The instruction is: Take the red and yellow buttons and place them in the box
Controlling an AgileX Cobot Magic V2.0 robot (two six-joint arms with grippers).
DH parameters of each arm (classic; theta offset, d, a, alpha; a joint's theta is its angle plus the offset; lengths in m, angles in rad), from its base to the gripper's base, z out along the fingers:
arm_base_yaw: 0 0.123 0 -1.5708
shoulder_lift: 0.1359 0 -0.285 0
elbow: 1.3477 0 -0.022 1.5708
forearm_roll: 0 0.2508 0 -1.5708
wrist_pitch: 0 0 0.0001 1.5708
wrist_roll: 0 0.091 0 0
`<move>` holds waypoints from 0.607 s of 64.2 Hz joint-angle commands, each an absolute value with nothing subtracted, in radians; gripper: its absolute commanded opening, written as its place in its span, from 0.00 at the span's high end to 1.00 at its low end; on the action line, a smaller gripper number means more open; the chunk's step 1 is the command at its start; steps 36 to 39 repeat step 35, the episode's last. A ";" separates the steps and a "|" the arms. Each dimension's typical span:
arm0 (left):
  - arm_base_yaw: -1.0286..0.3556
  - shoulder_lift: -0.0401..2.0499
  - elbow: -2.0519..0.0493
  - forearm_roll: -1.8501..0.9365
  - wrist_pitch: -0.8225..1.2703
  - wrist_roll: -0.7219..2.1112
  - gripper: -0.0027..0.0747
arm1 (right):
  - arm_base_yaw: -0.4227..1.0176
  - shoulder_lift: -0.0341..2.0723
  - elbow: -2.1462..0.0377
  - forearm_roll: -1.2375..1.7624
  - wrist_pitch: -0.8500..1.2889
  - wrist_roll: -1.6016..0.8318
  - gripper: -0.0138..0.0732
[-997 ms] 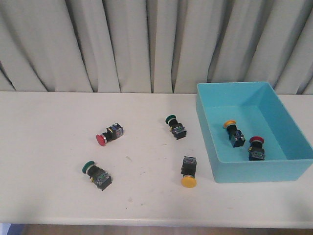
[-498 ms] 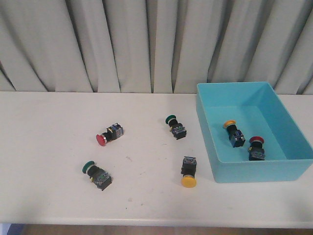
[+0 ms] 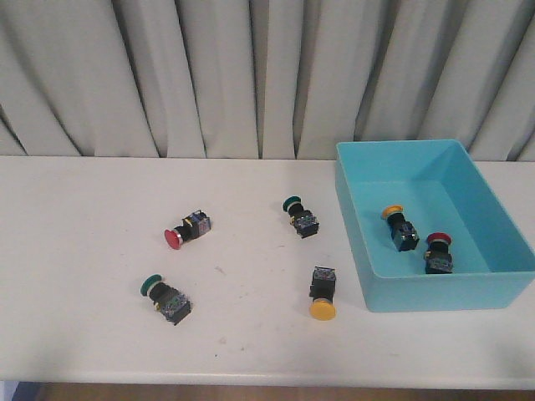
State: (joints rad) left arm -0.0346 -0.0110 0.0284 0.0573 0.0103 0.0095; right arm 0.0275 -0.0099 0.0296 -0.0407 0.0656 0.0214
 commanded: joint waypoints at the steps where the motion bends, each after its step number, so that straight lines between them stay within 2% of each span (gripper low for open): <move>1: -0.032 -0.025 0.076 0.053 -0.064 0.007 0.98 | 0.022 -0.019 0.036 -0.039 -0.019 0.000 0.85; 39: -0.032 -0.025 0.076 0.053 -0.064 0.007 0.98 | 0.022 -0.019 0.035 -0.031 -0.076 0.000 0.84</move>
